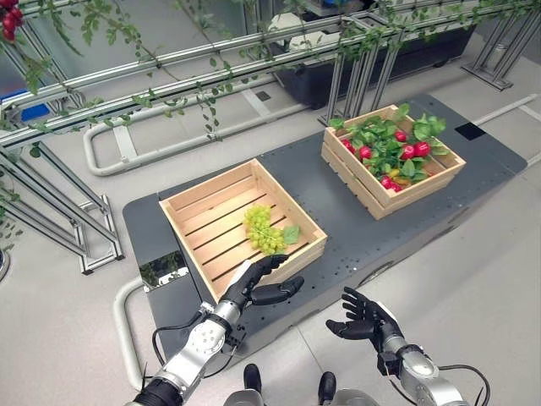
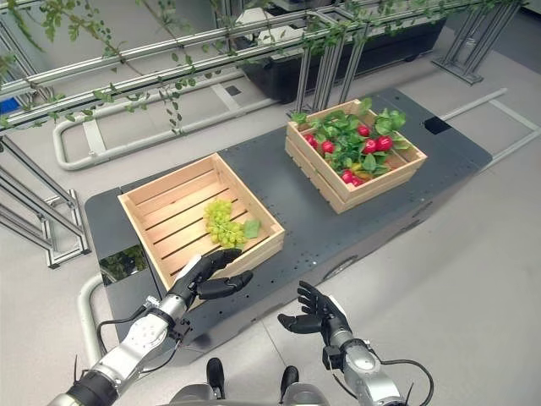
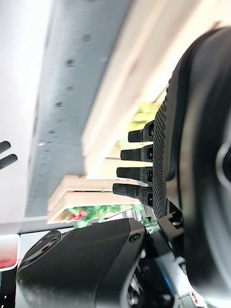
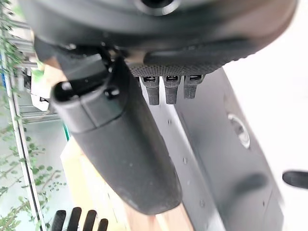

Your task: Pick up the fruits from the basket on one side to the basket on the other side

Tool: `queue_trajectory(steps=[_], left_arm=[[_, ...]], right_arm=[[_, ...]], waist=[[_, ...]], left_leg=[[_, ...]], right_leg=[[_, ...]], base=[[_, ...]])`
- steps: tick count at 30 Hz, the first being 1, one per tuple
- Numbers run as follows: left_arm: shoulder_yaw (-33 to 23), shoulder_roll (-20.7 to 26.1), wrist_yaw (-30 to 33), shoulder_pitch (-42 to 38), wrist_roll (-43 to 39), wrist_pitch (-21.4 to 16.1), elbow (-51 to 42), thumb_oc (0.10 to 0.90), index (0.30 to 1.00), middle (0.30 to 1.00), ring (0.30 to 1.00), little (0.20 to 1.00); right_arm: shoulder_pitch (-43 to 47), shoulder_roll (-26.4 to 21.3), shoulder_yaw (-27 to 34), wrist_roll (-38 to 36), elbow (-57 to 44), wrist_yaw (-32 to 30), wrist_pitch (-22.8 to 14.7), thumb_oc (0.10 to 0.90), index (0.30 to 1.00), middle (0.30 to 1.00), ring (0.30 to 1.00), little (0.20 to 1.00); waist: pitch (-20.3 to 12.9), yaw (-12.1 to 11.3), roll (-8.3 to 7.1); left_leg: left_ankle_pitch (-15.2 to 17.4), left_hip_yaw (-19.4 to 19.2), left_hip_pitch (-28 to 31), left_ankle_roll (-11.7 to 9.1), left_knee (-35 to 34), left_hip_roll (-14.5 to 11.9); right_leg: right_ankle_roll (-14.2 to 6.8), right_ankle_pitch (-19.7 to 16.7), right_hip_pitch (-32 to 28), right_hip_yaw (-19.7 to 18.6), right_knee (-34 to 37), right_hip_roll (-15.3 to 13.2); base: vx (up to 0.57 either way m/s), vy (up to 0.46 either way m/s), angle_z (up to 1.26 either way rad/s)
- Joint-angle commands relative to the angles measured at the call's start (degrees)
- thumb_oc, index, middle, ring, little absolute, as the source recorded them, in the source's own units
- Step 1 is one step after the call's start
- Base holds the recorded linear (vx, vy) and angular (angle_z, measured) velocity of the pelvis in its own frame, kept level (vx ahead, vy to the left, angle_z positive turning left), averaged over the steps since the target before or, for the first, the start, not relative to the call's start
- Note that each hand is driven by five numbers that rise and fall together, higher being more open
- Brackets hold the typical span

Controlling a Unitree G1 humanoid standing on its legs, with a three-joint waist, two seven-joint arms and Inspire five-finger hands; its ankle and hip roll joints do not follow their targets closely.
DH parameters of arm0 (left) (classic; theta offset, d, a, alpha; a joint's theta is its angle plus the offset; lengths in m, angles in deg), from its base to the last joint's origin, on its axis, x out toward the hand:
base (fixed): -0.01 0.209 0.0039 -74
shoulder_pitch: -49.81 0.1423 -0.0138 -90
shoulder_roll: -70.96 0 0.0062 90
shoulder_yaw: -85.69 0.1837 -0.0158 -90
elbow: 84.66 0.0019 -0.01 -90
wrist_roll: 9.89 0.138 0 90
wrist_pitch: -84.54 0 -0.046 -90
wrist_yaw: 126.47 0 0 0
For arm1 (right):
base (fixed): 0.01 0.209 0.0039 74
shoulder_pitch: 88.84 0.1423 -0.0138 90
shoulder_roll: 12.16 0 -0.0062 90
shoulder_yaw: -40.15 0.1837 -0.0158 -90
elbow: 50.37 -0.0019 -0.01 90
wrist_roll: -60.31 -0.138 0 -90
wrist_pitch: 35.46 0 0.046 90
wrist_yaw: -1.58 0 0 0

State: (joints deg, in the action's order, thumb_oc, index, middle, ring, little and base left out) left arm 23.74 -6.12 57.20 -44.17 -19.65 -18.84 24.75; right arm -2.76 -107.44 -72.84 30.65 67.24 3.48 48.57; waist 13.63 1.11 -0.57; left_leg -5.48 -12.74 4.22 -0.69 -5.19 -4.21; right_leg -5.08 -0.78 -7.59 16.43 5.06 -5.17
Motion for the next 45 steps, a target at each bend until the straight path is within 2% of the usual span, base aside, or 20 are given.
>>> queue_trajectory(steps=[1, 5, 7, 8, 9, 10, 11, 13, 15, 16, 19, 22, 26, 32, 34, 35, 37, 38, 41, 45], left_arm=[[-2.0, 0.6, 1.3, -2.1, 0.7, -5.3, -6.0, 0.800, 0.900, 0.900, 0.900, 0.900], [-2.5, 0.8, 1.4, -1.4, 0.5, -4.5, -8.4, 0.800, 0.900, 0.900, 0.900, 0.900], [-2.1, 1.4, 1.7, -1.7, 0.8, -5.0, -8.7, 0.800, 0.900, 0.900, 0.900, 0.900], [-1.9, 1.9, 3.0, -1.9, 1.2, -6.0, -9.1, 0.800, 0.900, 0.900, 0.900, 0.900], [-2.1, 2.1, 3.3, -2.0, 0.6, -6.3, -9.1, 0.800, 0.900, 0.900, 0.900, 0.900], [-2.4, 2.2, 3.3, -2.1, -0.2, -6.4, -9.1, 0.800, 0.900, 0.900, 0.900, 0.900], [-3.6, 2.4, 2.8, -3.5, -4.2, -6.4, -9.8, 0.800, 0.900, 0.900, 0.900, 0.900], [-4.8, 1.4, 1.8, -6.5, -11.4, -7.0, -10.7, 0.800, 0.900, 0.900, 0.900, 0.900], [-6.2, -0.5, 1.1, -6.4, -15.0, -7.1, -11.4, 0.800, 0.900, 0.900, 0.900, 0.900], [-7.9, -1.5, 1.5, -5.7, -16.3, -8.2, -13.2, 0.800, 0.900, 0.900, 0.900, 0.900], [-10.0, -2.1, 3.8, -5.5, -16.3, -10.5, -14.3, 0.800, 0.900, 0.900, 0.900, 0.900], [-13.0, -1.7, 8.1, -7.0, -11.8, -10.3, -15.7, 0.800, 0.900, 0.900, 0.900, 0.900], [-16.0, 1.8, 16.8, -11.4, -3.3, -9.4, -14.1, 0.800, 0.900, 0.900, 0.900, 0.900], [-16.6, 11.0, 30.1, -19.6, 15.4, -4.8, -5.9, 0.800, 0.900, 0.900, 0.900, 0.900], [-12.8, 19.3, 35.1, -26.8, 25.5, -1.3, 0.2, 0.800, 0.900, 0.900, 0.900, 0.900], [-12.6, 19.5, 35.6, -27.1, 25.5, -1.5, 0.5, 0.800, 0.900, 0.900, 0.900, 0.900], [-4.3, 26.3, 38.8, -35.5, 33.0, 2.6, 7.4, 0.800, 0.900, 0.900, 0.900, 0.900], [-3.5, 26.7, 39.0, -36.3, 33.6, 2.7, 7.9, 0.800, 0.900, 0.900, 0.900, 0.900], [5.0, 29.8, 39.2, -43.8, 41.7, 7.8, 13.2, 0.800, 0.900, 0.900, 0.900, 0.900], [11.3, 30.5, 38.7, -51.7, 46.9, 9.7, 19.4, 0.800, 0.900, 0.900, 0.900, 0.900]], right_arm=[[2.9, 0.8, 2.0, -1.7, -4.6, -5.2, -5.5, 0.800, 0.900, 0.900, 0.900, 0.900], [2.4, 1.8, 3.5, -0.9, -5.4, -8.9, -6.0, 0.800, 0.900, 0.900, 0.900, 0.900], [1.8, 1.8, 4.3, -0.3, -6.3, -10.5, -7.4, 0.800, 0.900, 0.900, 0.900, 0.900], [1.3, 1.2, 4.9, 0.6, -7.2, -10.8, -8.8, 0.800, 0.900, 0.900, 0.900, 0.900], [1.2, 0.9, 5.2, 0.8, -7.5, -10.8, -9.2, 0.800, 0.900, 0.900, 0.900, 0.900], [1.2, 0.8, 5.3, 0.9, -7.6, -10.8, -9.4, 0.800, 0.900, 0.900, 0.900, 0.900], [2.6, 0.7, 5.4, 0.9, -7.5, -11.7, -10.3, 0.800, 0.900, 0.900, 0.900, 0.900], [6.4, 1.3, 5.3, 3.0, -5.4, -13.8, -10.7, 0.800, 0.900, 0.900, 0.900, 0.900], [7.8, 1.6, 5.3, 1.4, -5.4, -14.8, -9.3, 0.800, 0.900, 0.900, 0.900, 0.900], [7.2, 1.8, 6.0, 3.2, -5.7, -14.4, -10.4, 0.800, 0.900, 0.900, 0.900, 0.900], [6.5, 0.9, 6.3, 3.1, -6.3, -15.1, -10.2, 0.800, 0.900, 0.900, 0.900, 0.900], [6.3, 0.5, 7.3, 3.7, -6.4, -14.5, -9.6, 0.800, 0.900, 0.900, 0.900, 0.900], [5.6, -0.8, 7.4, 4.2, -7.4, -13.4, -7.8, 0.800, 0.900, 0.900, 0.900, 0.900], [5.7, -4.1, 6.5, 4.7, -6.9, -10.1, -6.5, 0.800, 0.900, 0.900, 0.900, 0.900], [7.8, -7.5, 5.8, 3.6, -6.6, -8.5, -6.7, 0.800, 0.900, 0.900, 0.900, 0.900], [7.8, -7.6, 5.8, 3.6, -6.6, -8.4, -6.6, 0.800, 0.900, 0.900, 0.900, 0.900], [10.3, -11.0, 4.9, 2.4, -5.7, -6.8, -7.0, 0.800, 0.900, 0.900, 0.900, 0.900], [10.5, -11.2, 4.8, 2.4, -5.6, -6.7, -7.0, 0.800, 0.900, 0.900, 0.900, 0.900], [13.8, -13.0, 3.0, 1.6, -4.9, -5.8, -8.4, 0.800, 0.900, 0.900, 0.900, 0.900], [18.0, -13.6, 1.2, 1.7, -4.5, -6.3, -8.2, 0.800, 0.900, 0.900, 0.900, 0.900]], waist=[[-3.1, -1.1, -0.73], [-2.4, -1.1, -0.63], [-0.9, -0.7, -0.62], [1.3, 0.5, -0.44], [2.2, 0.9, -0.41], [2.7, 1.1, -0.38], [4.3, 1.2, -0.23], [5.9, 0.8, -0.09], [5.7, 0.7, -0.17], [5.2, 0.3, -0.31], [4.6, 0.2, -0.37], [3.9, 0.2, -0.12], [4.1, 1.3, 0.94], [5.7, 3.6, 2.34], [7.5, 4.7, 2.73], [7.5, 4.7, 2.76], [9.8, 5.7, 3.05], [10.0, 5.8, 3.04], [13.0, 6.2, 2.01], [16.2, 6.6, 0.61]], left_leg=[[6.6, -0.5, 0.7, -1.0, 0.2, 0.3], [6.5, -0.5, -0.3, 0.5, 0.5, 1.0], [8.0, -0.2, -1.5, 1.5, 3.2, 1.4], [8.2, 0.4, -2.3, 2.5, 4.8, 1.4], [8.3, 1.1, -2.2, 2.5, 5.0, 1.3], [8.2, 1.4, -2.1, 2.4, 5.0, 1.2], [7.7, 2.1, -2.6, 1.6, 4.7, 0.7], [7.4, 1.3, -2.9, 1.0, 3.2, -0.4], [7.2, 0.6, -2.8, 0.8, 3.3, -1.0], [6.6, -0.4, -2.8, 0.1, 3.4, -1.7], [6.0, -0.3, -2.1, -1.1, 2.7, -2.3], [5.0, 0.2, -2.8, -1.4, 1.9, -2.4], [5.0, 0.8, -3.0, -2.2, 2.1, -2.1], [5.7, 0.2, -3.5, -2.6, 2.9, -1.3], [6.1, 0.0, -5.8, -2.9, 4.4, -0.9], [6.1, 0.0, -6.0, -2.9, 4.5, -0.9], [6.4, -0.3, -8.2, -3.1, 6.0, -0.7], [6.4, -0.4, -8.4, -3.2, 6.1, -0.7], [6.5, -0.4, -11.8, -3.1, 8.0, -0.5], [7.1, -1.1, -16.8, -2.9, 12.6, -0.8]], right_leg=[[-2.4, 1.8, -0.3, 2.2, -2.0, -4.6], [-2.2, 3.1, 1.2, 0.7, -5.7, -5.0], [-2.4, 4.7, 6.1, -0.3, -18.3, -6.1], [-1.9, 3.0, 12.9, -3.5, -27.7, -5.9], [-1.7, 2.6, 14.2, -4.8, -28.1, -5.5], [-1.5, 2.4, 14.5, -5.3, -27.3, -5.3], [-1.1, 1.4, 14.8, -6.3, -20.3, -5.2], [-1.4, -0.2, 13.7, -6.0, -12.4, -5.6], [-1.4, 0.5, 12.7, -6.2, -10.9, -4.5], [-1.1, 1.3, 10.8, -2.9, -10.2, -4.7], [-1.1, 1.8, 8.1, -1.7, -7.8, -4.3], [-0.4, 1.8, 7.5, -0.8, -6.5, -3.9], [-0.1, 3.3, 7.8, -0.3, -7.9, -4.4], [0.0, 4.3, 9.1, -1.9, -8.8, -5.0], [0.2, 4.6, 11.3, -3.3, -9.8, -5.1], [0.3, 4.5, 11.5, -3.3, -9.7, -5.0], [0.4, 4.7, 13.5, -4.5, -10.6, -4.9], [0.4, 4.7, 13.7, -4.6, -10.7, -4.9], [0.5, 4.7, 16.9, -5.5, -12.1, -4.4], [0.6, 5.1, 22.2, -5.9, -16.4, -4.3]], base=[[0.07, 0.118, 0.05], [0.05, 0.105, -0.02], [-0.01, 0.104, -0.05], [-0.04, 0.059, -0.19], [-0.05, 0.001, -0.28], [-0.02, -0.138, -0.11], [-0.05, -0.186, 0.04], [-0.04, -0.283, 0.09], [0.09, -0.247, 0.25], [0.13, -0.201, 0.30], [0.16, -0.128, 0.21], [0.08, -0.049, 0.00], [0.06, 0.061, -0.03], [0.03, 0.130, -0.01], [-0.08, 0.165, -0.02], [-0.10, 0.173, -0.01], [-0.07, 0.149, 0.02], [-0.06, 0.120, 0.01], [-0.09, 0.094, -0.05], [-0.10, 0.092, -0.06]])
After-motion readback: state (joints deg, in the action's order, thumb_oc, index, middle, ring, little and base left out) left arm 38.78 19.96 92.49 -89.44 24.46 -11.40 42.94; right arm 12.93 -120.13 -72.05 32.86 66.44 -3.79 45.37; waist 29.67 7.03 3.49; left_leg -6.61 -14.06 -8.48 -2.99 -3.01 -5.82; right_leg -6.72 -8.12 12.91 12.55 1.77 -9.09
